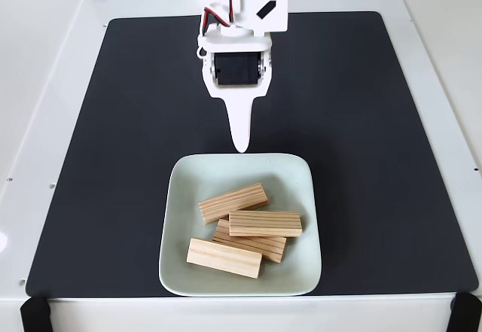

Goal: Pick up the wooden block and place them on the plate.

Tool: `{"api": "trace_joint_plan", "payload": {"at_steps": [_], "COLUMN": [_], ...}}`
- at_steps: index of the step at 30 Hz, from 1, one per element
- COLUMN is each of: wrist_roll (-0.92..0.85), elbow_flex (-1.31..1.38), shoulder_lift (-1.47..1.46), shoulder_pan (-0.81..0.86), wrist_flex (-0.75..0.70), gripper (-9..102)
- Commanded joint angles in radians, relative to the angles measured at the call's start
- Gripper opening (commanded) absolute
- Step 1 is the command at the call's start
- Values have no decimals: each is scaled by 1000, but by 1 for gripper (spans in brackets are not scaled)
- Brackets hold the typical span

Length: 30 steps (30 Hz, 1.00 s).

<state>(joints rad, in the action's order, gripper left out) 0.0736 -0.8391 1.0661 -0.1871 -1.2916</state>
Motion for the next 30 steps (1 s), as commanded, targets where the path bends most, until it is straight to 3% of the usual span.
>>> {"api": "trace_joint_plan", "payload": {"at_steps": [1,11,22,27,30], "wrist_roll": [9,77,77,78,78], "elbow_flex": [-115,-727,-1353,-1594,-1727], "shoulder_lift": [184,755,1310,1526,1680], "shoulder_pan": [-20,-58,-61,-52,-58], "wrist_flex": [71,620,1399,1606,1643], "gripper": [0,-1,-1,0,0]}}
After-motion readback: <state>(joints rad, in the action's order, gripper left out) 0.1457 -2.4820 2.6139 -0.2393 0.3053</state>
